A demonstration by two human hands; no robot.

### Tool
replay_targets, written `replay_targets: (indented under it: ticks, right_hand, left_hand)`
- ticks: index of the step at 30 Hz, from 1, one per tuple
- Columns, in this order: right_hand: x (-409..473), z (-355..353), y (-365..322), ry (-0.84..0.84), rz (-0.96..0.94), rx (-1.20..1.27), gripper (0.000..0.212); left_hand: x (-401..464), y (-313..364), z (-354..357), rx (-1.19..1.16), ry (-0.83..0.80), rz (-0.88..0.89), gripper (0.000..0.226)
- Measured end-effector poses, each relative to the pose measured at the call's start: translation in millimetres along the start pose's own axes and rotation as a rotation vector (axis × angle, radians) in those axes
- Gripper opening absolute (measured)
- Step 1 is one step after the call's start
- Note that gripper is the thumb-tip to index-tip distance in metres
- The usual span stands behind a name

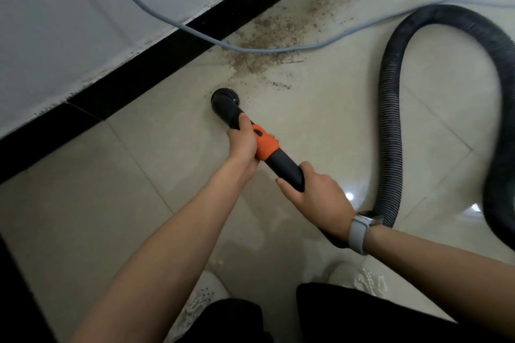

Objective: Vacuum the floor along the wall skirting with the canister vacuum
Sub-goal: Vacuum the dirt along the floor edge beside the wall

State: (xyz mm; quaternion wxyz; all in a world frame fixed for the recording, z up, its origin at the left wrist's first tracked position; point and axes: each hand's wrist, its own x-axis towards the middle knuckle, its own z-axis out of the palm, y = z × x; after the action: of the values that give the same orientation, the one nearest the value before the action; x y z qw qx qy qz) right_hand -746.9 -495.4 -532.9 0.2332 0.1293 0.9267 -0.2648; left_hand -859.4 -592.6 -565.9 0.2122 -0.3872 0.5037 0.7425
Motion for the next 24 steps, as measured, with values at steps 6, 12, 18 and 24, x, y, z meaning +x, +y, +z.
replay_targets:
  ticks: [6, 12, 18, 24]
  right_hand:
    - [6.7, -14.1, 6.4, 0.068, 0.031, 0.007, 0.037]
    - [-13.3, -6.2, -1.3, -0.133, -0.157, -0.084, 0.036]
    - [-28.3, 14.6, -16.1, -0.282, -0.295, -0.158, 0.036]
    - [-35.3, 14.6, -1.0, -0.28, -0.208, -0.118, 0.035]
  left_hand:
    - [-3.4, 9.2, 27.6, -0.01, -0.112, -0.05, 0.038]
    - [-26.3, -6.5, -33.6, -0.134, 0.107, 0.053, 0.028]
    - [-51.7, -19.9, -87.7, -0.186, 0.218, 0.103, 0.031]
    - [-47.3, -35.0, -74.7, -0.17, 0.204, 0.023, 0.037]
